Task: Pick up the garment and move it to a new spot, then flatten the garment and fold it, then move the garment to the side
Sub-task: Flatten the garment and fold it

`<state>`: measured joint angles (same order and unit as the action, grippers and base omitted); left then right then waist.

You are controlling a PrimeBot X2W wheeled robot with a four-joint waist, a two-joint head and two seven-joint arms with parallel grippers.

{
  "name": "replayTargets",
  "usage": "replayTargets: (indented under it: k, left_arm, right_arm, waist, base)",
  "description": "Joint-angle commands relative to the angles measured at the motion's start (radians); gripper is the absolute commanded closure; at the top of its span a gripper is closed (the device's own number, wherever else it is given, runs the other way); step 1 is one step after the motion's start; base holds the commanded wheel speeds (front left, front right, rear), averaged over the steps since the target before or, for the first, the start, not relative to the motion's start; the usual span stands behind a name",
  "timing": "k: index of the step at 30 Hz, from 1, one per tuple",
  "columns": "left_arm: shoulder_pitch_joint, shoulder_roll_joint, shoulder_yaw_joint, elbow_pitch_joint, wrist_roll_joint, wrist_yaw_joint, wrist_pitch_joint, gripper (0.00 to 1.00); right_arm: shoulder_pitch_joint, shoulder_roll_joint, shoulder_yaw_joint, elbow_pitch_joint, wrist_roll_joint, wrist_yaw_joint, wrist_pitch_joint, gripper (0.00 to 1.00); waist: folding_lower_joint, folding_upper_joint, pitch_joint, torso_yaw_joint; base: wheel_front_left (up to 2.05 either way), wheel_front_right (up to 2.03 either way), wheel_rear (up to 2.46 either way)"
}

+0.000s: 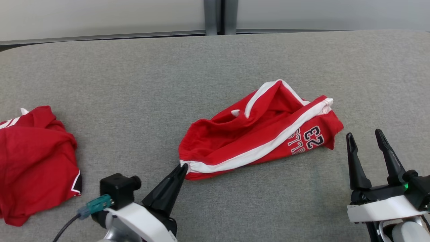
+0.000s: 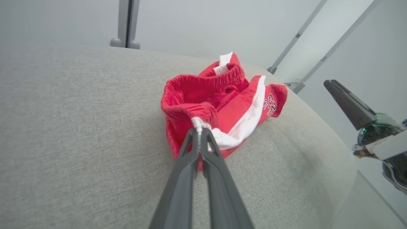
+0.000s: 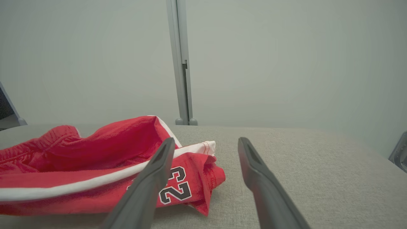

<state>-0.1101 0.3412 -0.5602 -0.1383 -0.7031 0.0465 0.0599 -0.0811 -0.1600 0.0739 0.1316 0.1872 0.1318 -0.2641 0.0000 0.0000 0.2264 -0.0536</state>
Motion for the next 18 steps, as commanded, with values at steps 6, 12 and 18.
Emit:
replayTargets:
  k: [6,12,18]
  left_arm:
    - [0.036,0.023,0.089,0.021,-0.085,-0.009,-0.041,1.0]
    - [0.0,0.032,0.133,0.098,-0.11,-0.023,-0.07,1.0]
    - [-0.034,0.023,0.14,0.154,-0.109,-0.035,-0.089,1.0]
  right_arm:
    - [-0.012,-0.11,0.062,-0.012,0.122,-0.002,0.0,0.0]
    - [-0.047,-0.276,0.247,0.078,0.225,-0.002,0.0,0.0]
    - [-0.109,-0.357,0.385,0.135,0.31,-0.002,0.0,0.0]
  waist:
    - [0.0,0.0,0.009,0.055]
    - [0.0,0.0,0.012,0.084]
    - [0.0,0.0,0.019,0.094]
  base:
    - [0.0,0.0,0.0]
    - [0.0,0.0,0.0]
    - [0.0,0.0,0.0]
